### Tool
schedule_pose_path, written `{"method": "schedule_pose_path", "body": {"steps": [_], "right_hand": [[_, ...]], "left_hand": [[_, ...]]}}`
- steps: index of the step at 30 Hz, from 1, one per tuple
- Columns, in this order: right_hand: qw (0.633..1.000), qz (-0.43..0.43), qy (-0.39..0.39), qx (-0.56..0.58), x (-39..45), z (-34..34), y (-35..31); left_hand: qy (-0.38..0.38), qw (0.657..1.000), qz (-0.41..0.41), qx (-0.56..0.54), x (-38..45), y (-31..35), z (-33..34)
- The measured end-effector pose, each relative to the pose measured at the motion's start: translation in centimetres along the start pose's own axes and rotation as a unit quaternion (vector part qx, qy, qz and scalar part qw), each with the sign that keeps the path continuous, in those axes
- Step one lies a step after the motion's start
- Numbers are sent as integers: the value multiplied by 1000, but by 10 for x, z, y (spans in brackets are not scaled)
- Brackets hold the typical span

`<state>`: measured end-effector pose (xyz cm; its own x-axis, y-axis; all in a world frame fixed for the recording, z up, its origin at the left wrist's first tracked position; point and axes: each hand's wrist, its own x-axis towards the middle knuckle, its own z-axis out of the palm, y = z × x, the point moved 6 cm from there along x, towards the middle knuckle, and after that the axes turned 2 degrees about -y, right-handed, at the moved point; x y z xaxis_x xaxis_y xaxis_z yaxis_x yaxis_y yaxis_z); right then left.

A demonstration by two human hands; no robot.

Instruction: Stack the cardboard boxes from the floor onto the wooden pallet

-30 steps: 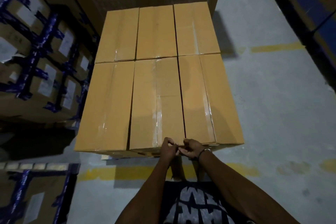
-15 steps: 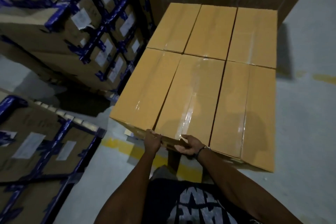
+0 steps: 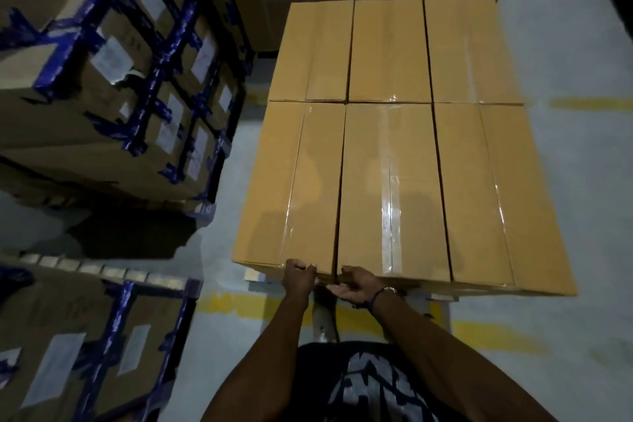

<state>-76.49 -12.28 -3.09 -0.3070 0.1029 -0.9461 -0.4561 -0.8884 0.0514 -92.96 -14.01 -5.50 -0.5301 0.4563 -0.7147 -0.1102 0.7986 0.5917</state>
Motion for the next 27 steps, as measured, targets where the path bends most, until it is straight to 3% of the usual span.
{"method": "schedule_pose_path", "body": {"steps": [5,12,17,22,25,27], "right_hand": [[998,-23,27,44,7,4,1],[992,-62,68,88,0,2,-1],[991,-66,55,99,14,0,-4],[991,-85,81,-56,55,-26,-15],[975,-117,94,-162,-8,-17,-16],[940,-180,158,-242,-31,-34,-27]], "left_hand": [[-31,998,17,52,25,-8,8],[-30,994,63,78,-4,15,7],[-49,990,62,114,-12,25,6],[-87,974,78,192,-29,38,20],[-63,961,151,222,-54,61,31],[-47,953,199,223,-74,77,40]]}}
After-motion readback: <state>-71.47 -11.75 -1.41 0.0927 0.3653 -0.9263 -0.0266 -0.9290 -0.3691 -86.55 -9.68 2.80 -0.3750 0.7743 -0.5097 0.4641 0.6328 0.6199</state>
